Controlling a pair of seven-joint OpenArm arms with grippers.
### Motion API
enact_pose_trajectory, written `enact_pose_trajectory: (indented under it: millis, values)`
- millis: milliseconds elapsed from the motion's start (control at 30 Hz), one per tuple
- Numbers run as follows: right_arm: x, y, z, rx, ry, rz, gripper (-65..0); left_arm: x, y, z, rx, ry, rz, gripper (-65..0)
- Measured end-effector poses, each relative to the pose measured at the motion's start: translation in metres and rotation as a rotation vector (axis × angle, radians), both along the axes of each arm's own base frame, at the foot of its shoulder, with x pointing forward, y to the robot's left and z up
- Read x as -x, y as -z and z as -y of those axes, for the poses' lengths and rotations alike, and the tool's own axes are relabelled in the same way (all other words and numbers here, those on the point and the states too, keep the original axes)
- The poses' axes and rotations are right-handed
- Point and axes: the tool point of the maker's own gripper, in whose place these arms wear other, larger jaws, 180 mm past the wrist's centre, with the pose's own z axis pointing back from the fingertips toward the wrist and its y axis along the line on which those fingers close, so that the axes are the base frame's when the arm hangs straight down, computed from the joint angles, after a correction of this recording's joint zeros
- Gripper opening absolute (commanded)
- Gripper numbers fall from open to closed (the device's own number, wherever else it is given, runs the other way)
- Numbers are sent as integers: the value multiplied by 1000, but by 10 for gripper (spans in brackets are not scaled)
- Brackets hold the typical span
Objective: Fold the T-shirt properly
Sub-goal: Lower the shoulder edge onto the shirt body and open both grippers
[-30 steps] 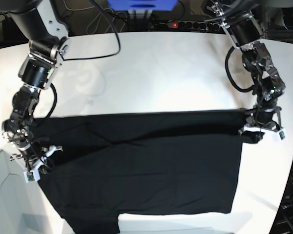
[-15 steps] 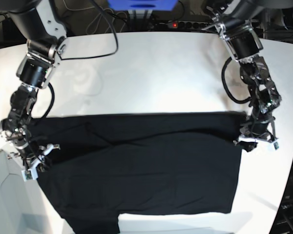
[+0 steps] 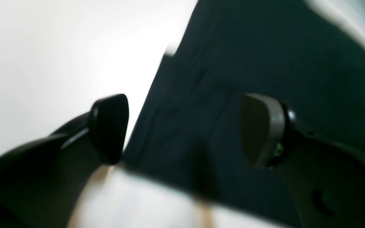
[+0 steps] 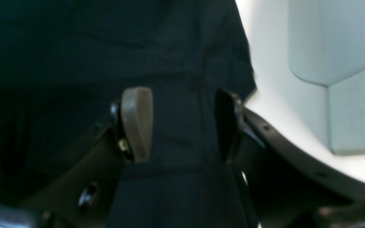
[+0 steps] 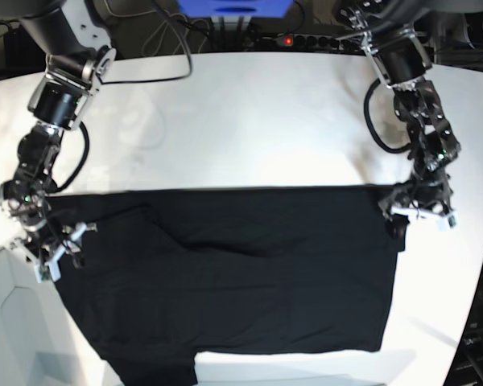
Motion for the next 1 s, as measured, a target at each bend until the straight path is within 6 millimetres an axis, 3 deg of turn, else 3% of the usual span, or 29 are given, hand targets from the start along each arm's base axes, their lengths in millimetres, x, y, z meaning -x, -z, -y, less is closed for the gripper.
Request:
enact_pose_trajectory:
  millis: [167, 267, 333, 433, 667, 800, 867, 1000]
  values:
    - [9, -7, 0, 28, -5, 28, -323, 12, 12, -1, 0, -7, -30, -123]
    - [21, 6, 1, 34, -3, -8, -323, 13, 17, -1, 6, -8, -36, -123]
    - [29, 15, 2, 36, -1, -38, -323, 19, 33, -1, 26, -17, -79, -123]
    - [30, 14, 5, 26, 10, -28, -323, 21, 40, 0, 39, -19, -90, -123]
    - [41, 9, 50, 33, 113, -22, -322, 12, 47, -5, 53, -34, -77, -123]
    - [46, 21, 59, 28, 125, -59, -322, 7, 49, -4, 64, -38, -74, -133]
    - [50, 32, 63, 20, 128, -91, -322, 7, 50, -3, 69, -37, -70, -195]
    - [62, 58, 68, -17, 144, -160, -322, 8, 52, -2, 74, -36, -84, -409]
